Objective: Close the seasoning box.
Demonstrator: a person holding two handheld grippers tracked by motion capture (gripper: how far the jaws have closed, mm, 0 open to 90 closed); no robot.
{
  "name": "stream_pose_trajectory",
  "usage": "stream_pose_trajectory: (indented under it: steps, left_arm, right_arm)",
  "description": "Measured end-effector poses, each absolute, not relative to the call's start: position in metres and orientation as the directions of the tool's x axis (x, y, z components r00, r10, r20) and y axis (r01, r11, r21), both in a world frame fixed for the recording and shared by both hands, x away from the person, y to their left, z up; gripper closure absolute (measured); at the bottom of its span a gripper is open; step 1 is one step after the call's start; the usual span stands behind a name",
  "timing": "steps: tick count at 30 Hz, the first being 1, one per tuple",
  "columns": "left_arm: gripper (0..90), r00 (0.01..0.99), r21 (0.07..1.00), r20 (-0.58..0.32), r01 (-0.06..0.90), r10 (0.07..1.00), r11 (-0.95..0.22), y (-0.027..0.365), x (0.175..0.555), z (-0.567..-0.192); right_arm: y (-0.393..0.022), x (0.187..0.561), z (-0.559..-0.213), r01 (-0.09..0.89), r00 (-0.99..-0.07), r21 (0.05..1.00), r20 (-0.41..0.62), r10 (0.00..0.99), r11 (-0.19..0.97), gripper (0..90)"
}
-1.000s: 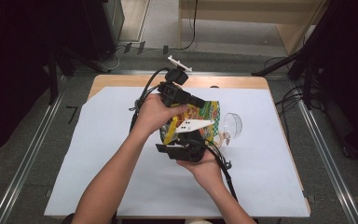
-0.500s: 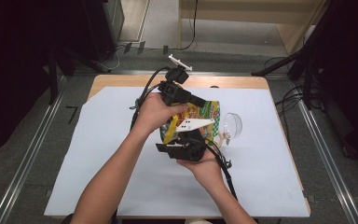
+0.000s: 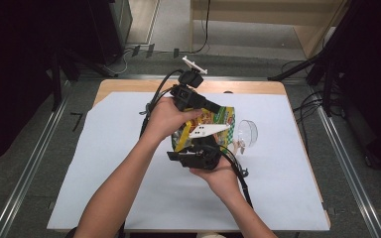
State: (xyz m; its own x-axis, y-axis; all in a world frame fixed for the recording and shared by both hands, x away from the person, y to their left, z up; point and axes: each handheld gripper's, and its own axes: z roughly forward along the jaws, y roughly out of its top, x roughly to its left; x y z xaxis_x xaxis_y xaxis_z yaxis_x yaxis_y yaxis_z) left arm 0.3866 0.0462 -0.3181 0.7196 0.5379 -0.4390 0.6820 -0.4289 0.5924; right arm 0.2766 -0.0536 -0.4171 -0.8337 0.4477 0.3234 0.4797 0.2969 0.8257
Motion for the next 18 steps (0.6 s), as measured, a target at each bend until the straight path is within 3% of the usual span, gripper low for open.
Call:
stream_pose_trajectory:
  steps: [18]
  left_arm:
    - [79.4,0.729,0.605,-0.419,0.669,0.541,-0.433,0.0432,0.3831,-0.3137]
  right_arm:
    - [-0.0574,0.2766,-0.4137,0.471,-0.842,0.824,0.313,0.438,0.316,67.8]
